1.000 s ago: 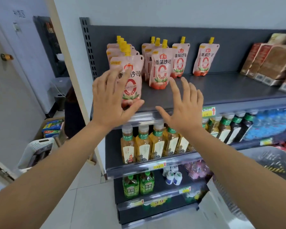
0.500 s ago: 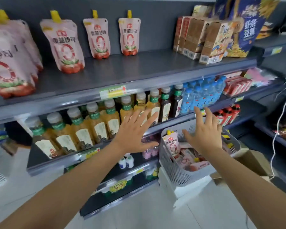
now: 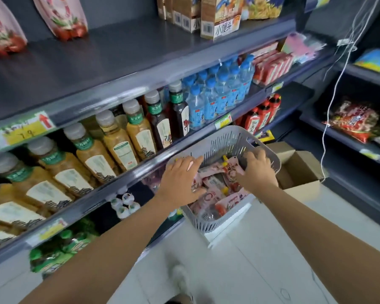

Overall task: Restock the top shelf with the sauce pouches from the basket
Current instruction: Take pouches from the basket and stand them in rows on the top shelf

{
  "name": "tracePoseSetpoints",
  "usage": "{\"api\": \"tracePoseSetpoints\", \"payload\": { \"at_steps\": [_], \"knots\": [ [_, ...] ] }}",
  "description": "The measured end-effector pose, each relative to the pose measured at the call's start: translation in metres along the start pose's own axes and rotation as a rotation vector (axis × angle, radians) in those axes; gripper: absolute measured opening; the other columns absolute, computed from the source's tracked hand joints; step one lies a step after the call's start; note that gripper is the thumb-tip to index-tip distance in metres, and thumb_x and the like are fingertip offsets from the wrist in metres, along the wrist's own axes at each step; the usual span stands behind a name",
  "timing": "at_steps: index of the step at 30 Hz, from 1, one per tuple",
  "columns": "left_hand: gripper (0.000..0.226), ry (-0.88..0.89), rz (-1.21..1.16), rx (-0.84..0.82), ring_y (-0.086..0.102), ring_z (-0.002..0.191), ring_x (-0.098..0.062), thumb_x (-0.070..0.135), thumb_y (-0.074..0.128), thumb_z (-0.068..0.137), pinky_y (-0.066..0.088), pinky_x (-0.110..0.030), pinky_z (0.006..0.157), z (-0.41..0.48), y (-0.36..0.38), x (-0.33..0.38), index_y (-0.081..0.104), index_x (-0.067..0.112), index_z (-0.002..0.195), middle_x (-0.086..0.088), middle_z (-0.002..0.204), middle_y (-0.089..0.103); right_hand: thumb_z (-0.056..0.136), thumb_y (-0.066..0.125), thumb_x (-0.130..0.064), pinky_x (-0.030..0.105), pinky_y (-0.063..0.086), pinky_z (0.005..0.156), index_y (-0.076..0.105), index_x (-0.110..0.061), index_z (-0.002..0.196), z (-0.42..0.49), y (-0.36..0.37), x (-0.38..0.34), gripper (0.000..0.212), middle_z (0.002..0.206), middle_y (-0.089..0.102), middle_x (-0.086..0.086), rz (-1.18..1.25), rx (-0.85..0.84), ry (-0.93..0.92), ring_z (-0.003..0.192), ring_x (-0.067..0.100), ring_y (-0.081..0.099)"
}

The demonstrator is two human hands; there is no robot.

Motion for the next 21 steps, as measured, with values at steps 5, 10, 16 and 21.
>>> {"api": "tracePoseSetpoints", "payload": {
  "at_steps": [5,10,16,21],
  "knots": [
    [0.085,-0.151,-0.139,-0.092,0.036,0.133,-0.024,0.054,0.058,0.085,0.037,-0.037,0.103,0.036,0.038,0.011,0.020,0.015,0.149,-0.005,0.148,0.035,0.087,0.059,-0.018,0.044,0.043,0.100,0.041,-0.009,0.134,0.043,0.007,0.005,0.051,0.144,0.023,0.016,-0.023,-0.119,0.046,0.126,0.038,0.038],
    [0.082,-0.776,-0.467,-0.168,0.048,0.120,-0.029,0.036,0.071,0.077,0.044,-0.036,0.094,0.052,0.092,0.000,0.031,0.003,0.140,-0.014,0.134,0.047,0.087,0.060,-0.018,0.045,0.044,0.098,0.042,-0.009,0.133,0.084,0.024,0.010,0.050,0.142,0.026,0.016,-0.045,-0.214,0.051,0.125,0.038,0.039],
    [0.132,-1.433,-0.772,-0.091,0.024,0.140,-0.035,0.046,0.085,0.063,0.029,-0.041,0.112,0.073,0.138,0.005,-0.004,-0.003,0.148,-0.024,0.151,0.018,0.085,0.063,-0.020,0.043,0.047,0.094,0.045,-0.010,0.131,0.144,0.058,0.013,0.050,0.135,0.033,0.013,-0.053,-0.392,-0.018,0.119,0.035,0.047],
    [0.136,-1.609,-0.697,0.150,0.017,0.143,-0.034,0.054,0.083,0.061,0.021,-0.042,0.116,0.101,0.159,0.008,-0.002,-0.006,0.148,-0.023,0.154,0.014,0.077,0.066,-0.037,0.035,0.050,0.088,0.059,-0.003,0.106,0.186,0.120,0.023,0.045,0.109,0.059,0.014,0.094,-0.596,0.100,0.106,0.030,0.057]
  ]
}}
Point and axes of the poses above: each hand's wrist, its own z-axis towards the middle knuckle, its own y-axis out of the palm, x = y × z, the point moved 2 cm from there along z, towards the middle knuckle
